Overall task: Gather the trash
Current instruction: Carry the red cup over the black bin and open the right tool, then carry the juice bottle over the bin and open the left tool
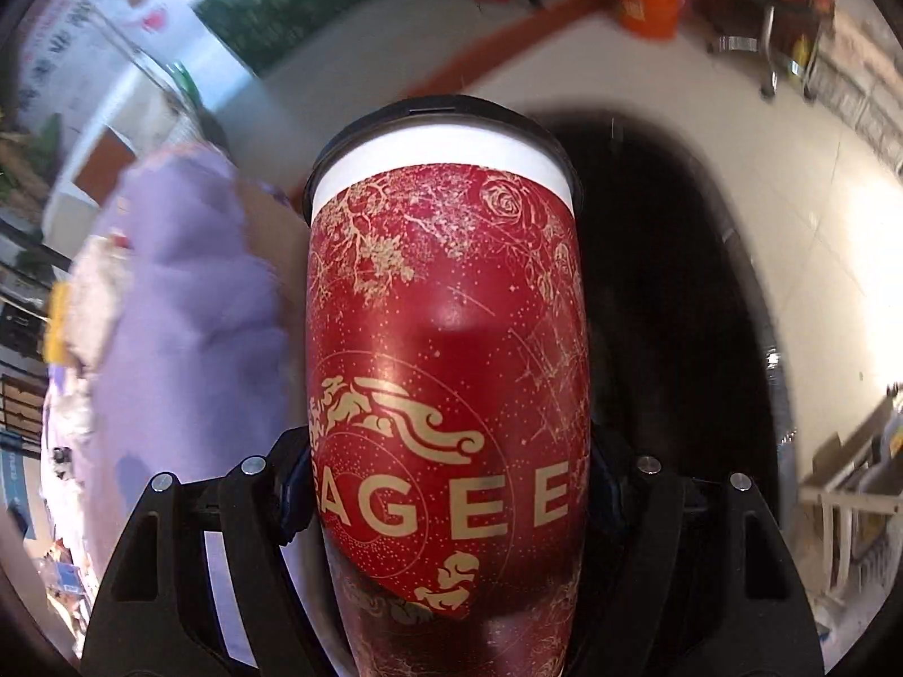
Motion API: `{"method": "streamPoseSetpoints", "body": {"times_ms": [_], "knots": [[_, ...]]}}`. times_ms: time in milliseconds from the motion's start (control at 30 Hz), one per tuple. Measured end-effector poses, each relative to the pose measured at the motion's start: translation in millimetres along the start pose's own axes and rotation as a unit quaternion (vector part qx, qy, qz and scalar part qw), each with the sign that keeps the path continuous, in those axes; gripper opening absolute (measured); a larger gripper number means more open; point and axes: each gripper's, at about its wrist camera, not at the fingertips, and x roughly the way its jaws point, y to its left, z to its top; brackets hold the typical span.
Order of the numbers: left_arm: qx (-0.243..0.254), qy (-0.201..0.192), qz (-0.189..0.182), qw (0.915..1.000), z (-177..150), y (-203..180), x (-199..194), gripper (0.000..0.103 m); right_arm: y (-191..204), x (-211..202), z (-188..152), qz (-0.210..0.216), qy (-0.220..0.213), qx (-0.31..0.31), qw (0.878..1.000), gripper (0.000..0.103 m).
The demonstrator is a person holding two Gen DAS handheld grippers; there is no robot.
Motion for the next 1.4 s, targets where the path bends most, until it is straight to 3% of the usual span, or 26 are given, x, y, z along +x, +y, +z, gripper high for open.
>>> {"method": "streamPoseSetpoints", "body": {"times_ms": [300,500,667,833,1000,1200,1400], "knots": [[0.037,0.046,-0.013,0.9982,-10,-30,32,0.064,-5,88,41,-0.056,0.112,0.016,0.992,0.075],[0.039,0.072,-0.012,0.9965,-11,-33,48,0.064,-5,107,48,-0.063,0.144,0.023,0.987,0.078],[0.045,0.085,-0.01,0.9953,-14,-38,57,0.064,-11,95,67,-0.056,0.122,0.017,0.991,0.08],[0.05,0.101,-0.008,0.9936,-11,-42,70,0.064,-5,56,68,-0.04,0.061,0.003,0.997,0.08],[0.056,0.116,-0.012,0.9915,-4,-48,89,0.064,-3,-21,40,-0.04,-0.055,-0.016,0.998,0.083],[0.065,0.147,-0.019,0.9869,5,-66,122,0.064,-19,-103,19,-0.086,-0.186,-0.006,0.979,0.089],[0.093,0.19,-0.005,0.9774,7,-89,160,0.064,-42,-153,-14,-0.101,-0.256,0.038,0.961,0.09]]}}
